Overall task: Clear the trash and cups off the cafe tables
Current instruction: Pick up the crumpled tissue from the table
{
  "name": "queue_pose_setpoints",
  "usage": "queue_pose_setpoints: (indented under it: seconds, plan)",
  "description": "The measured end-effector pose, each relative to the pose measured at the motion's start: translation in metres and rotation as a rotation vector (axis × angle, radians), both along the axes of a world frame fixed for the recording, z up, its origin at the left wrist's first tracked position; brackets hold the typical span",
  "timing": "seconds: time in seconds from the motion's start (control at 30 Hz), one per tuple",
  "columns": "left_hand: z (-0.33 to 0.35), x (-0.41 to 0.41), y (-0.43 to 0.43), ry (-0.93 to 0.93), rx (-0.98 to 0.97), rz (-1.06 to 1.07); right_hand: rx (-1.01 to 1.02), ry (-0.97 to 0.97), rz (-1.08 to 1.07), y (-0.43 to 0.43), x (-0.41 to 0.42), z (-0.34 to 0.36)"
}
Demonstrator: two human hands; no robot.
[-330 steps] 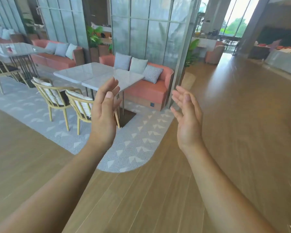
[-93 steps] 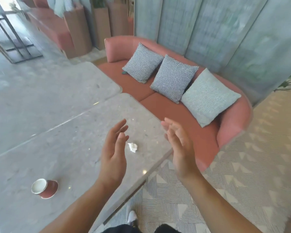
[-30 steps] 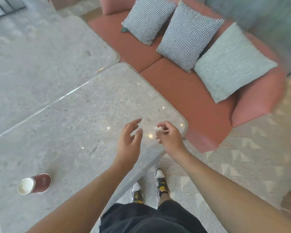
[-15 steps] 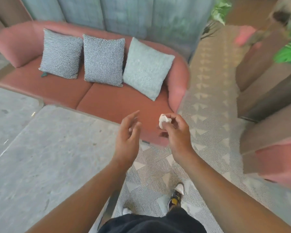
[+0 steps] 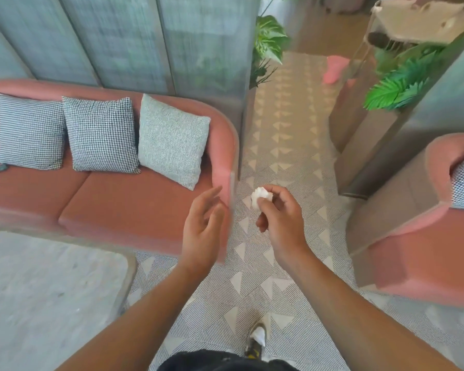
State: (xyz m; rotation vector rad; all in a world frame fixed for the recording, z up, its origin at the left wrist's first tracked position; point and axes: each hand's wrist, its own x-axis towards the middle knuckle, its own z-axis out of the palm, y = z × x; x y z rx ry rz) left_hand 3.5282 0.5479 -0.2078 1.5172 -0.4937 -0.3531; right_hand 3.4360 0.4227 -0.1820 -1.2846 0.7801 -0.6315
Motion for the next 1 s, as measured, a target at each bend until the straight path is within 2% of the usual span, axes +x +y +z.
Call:
queue_pose_setpoints:
  seconds: [0.27, 0.5, 0.7, 1.0]
  plan:
    - [0.013, -0.02, -0.111, 0.002, -0.015, -0.128, 0.022, -0.031, -0.025, -0.105, -0.026, 0.012]
    - [0.013, -0.002, -0.207, -0.012, -0.02, -0.234, 0.042, -0.04, 0.012, -0.178, -0.012, 0.009]
    - [0.006, 0.044, -0.312, 0.002, -0.033, -0.276, 0.039, -0.03, -0.015, -0.269, 0.031, -0.001]
    - [0.013, 0.155, -0.474, -0.006, -0.022, -0.363, 0.027, -0.037, -0.1, -0.432, 0.137, 0.004]
